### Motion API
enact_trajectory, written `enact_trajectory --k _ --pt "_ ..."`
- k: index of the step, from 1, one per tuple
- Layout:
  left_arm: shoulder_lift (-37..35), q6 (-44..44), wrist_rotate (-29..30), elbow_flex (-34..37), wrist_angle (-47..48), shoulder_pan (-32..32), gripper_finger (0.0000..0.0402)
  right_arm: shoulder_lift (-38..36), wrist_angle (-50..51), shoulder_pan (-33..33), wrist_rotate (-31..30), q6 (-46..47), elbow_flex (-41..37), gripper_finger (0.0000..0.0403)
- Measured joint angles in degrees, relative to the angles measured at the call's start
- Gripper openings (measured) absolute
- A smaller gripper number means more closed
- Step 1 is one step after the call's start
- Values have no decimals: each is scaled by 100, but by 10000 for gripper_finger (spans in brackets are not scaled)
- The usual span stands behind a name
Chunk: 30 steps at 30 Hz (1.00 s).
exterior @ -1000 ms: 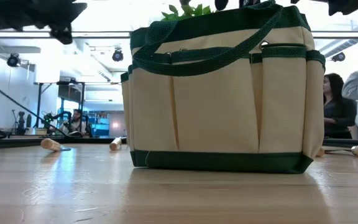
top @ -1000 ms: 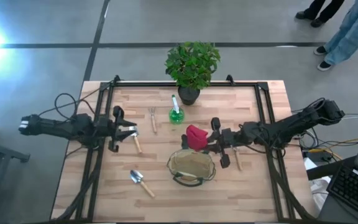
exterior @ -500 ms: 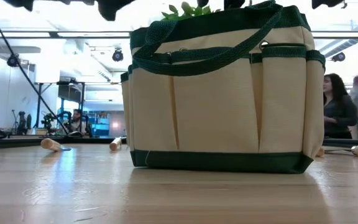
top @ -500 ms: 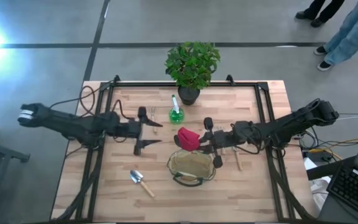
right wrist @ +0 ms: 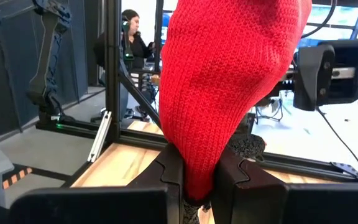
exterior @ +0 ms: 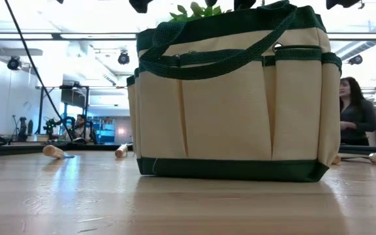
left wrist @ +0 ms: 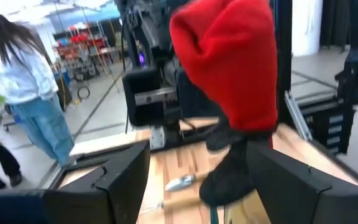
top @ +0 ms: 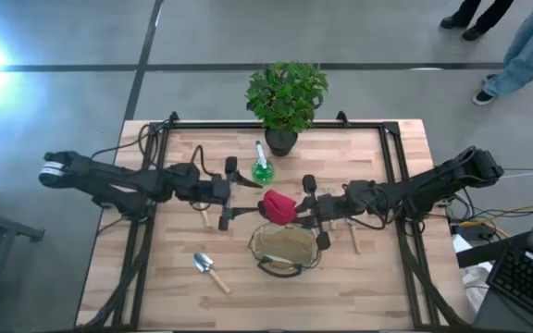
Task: Pick & Place Garden tools in Gardening bag
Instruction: Put the red gloves into the green gardening bag
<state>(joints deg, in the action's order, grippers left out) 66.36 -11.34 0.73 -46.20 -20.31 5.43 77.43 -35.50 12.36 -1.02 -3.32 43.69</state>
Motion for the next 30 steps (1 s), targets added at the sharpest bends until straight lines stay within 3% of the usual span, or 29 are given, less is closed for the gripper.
enact_trajectory --k 11,20,30 --pt "350 175 -415 -253 -151 -24 268 7 -79 -2 -2 -123 -1 29" --pt "197 604 -1876 -372 -347 -54 268 16 -75 -1 -2 -187 22 29" --pt "217 748 -1625 -448 -357 -449 268 338 -58 -5 143 -381 378 29"
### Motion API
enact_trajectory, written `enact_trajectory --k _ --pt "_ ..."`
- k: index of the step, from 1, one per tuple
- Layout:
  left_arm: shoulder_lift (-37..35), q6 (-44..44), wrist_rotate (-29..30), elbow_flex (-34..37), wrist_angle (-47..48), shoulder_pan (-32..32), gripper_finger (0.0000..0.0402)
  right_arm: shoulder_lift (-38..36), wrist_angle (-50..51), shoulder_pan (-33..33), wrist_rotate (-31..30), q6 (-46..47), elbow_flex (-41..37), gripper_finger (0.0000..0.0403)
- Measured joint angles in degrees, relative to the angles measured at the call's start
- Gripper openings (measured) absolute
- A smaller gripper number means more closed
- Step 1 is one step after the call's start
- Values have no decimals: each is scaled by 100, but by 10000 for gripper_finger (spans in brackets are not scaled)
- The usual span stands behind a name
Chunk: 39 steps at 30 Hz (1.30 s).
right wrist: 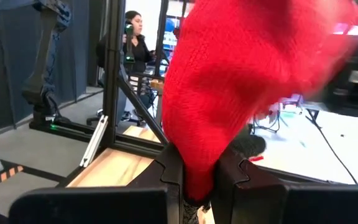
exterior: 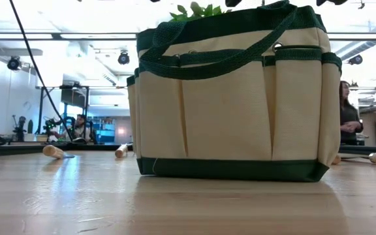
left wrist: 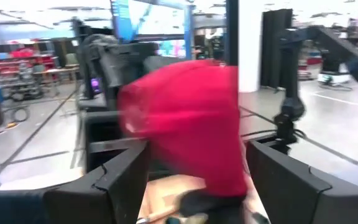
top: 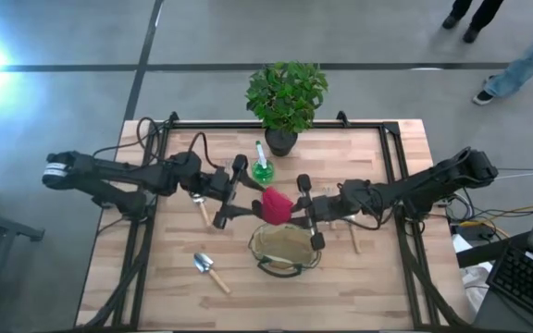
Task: Pick & Place Garden tools in Gardening bag
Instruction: Put the red gloves into the green gardening bag
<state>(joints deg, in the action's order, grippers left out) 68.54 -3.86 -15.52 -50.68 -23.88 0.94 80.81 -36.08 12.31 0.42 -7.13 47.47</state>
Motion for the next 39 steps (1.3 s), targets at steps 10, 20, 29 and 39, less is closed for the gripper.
enact_trajectory --k 10,20,29,39 --pt "-2 434 -617 20 24 -126 281 84 479 -48 -16 -189 359 29" --pt "4 492 -922 -50 52 -126 320 84 570 -261 -28 -60 467 28" --pt "124 260 -598 -206 4 -130 324 84 550 -262 116 -8 456 28" --pt "780 249 -961 -722 57 -137 324 84 631 -261 128 -15 451 28"
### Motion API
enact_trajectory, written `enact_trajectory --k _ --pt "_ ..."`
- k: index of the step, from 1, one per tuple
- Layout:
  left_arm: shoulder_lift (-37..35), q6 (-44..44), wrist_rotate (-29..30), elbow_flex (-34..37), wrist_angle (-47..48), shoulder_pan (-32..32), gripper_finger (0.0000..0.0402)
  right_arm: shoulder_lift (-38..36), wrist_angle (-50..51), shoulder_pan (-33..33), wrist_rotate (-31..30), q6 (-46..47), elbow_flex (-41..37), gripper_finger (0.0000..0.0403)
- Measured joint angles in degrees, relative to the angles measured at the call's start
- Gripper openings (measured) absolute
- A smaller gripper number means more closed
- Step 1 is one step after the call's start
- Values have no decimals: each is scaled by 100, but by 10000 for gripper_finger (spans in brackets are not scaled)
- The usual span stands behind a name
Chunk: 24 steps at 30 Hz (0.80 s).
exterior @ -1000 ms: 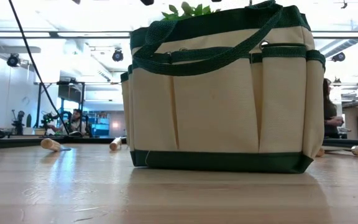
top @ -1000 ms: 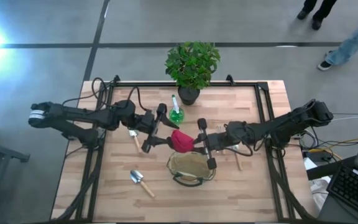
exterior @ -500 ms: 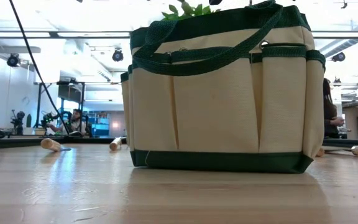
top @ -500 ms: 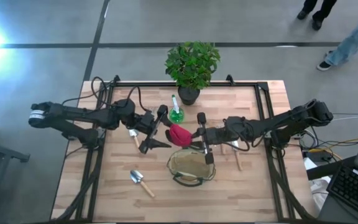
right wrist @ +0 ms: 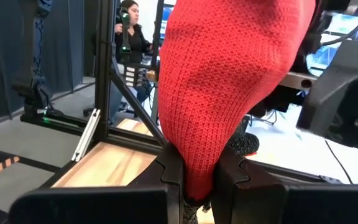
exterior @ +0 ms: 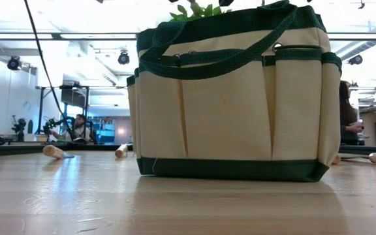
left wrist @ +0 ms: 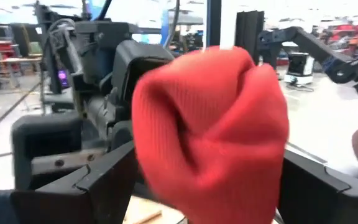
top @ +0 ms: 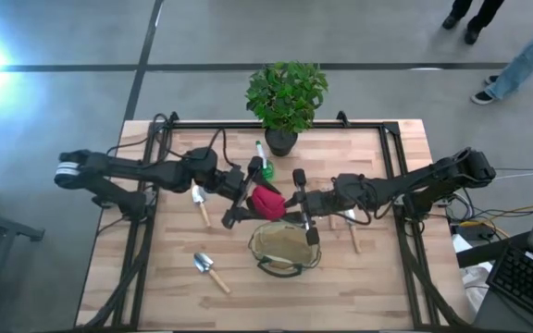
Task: Pick & Place Garden tools in Gardening bag
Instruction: Put the red gloves into the green gardening bag
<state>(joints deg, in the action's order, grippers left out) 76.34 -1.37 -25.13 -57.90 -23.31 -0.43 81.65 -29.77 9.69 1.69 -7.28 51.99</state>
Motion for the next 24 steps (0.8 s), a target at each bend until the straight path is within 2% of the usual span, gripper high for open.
enact_trajectory --k 3,15,19,24 --pt "52 1 -200 -149 -29 2 323 0 116 0 -15 6 -2 28" --pt "110 -30 -202 -231 -22 -13 319 0 106 0 -31 7 -2 28" --pt "159 -139 -203 -275 -22 -22 286 0 106 0 -31 19 -2 28" --pt "212 -170 -233 -374 -15 -20 215 -2 109 0 -35 21 -2 28"
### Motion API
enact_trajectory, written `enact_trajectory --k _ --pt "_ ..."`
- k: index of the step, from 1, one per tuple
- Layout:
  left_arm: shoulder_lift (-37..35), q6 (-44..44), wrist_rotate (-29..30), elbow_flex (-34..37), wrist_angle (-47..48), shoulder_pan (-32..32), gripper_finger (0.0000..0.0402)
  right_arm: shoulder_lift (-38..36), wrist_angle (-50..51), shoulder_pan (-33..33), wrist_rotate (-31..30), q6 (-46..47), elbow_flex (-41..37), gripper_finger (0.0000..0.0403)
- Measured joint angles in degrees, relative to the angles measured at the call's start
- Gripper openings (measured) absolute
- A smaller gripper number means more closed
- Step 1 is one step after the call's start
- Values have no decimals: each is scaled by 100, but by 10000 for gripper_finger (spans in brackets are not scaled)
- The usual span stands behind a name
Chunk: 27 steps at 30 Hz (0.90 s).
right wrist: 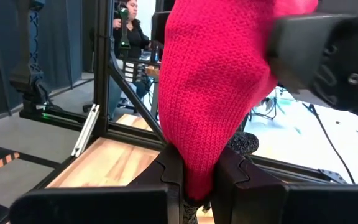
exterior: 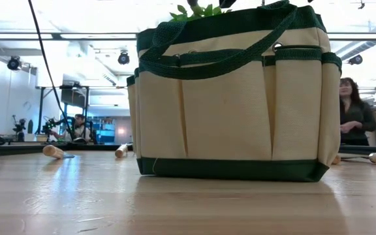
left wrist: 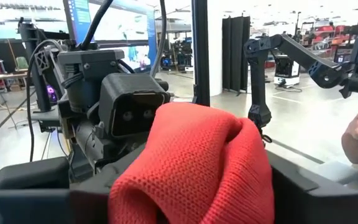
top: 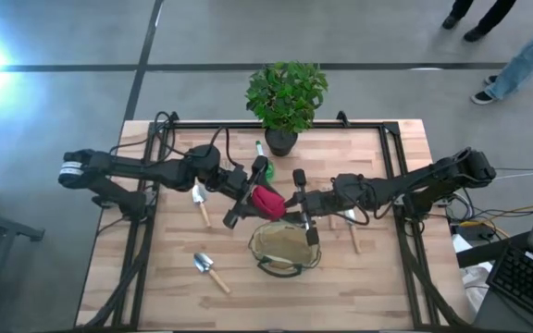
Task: Pick & Place Garden tools in Gardening bag
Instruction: Put the red gloves into the green gardening bag
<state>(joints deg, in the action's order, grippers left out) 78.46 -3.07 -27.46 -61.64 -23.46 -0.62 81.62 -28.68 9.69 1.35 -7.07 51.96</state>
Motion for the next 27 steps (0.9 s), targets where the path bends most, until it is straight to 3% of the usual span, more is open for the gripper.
enact_trajectory --k 8,12,19,27 --pt "0 -13 -1 -12 13 2 95 -2 49 0 3 2 0 27" --pt "0 -13 7 -12 12 0 90 -2 47 0 2 2 0 39" --pt "0 -14 37 -12 61 -11 90 -2 56 0 -13 70 13 96" --pt "-2 -15 78 -12 151 -55 90 -102 667 9 -695 520 185 167"
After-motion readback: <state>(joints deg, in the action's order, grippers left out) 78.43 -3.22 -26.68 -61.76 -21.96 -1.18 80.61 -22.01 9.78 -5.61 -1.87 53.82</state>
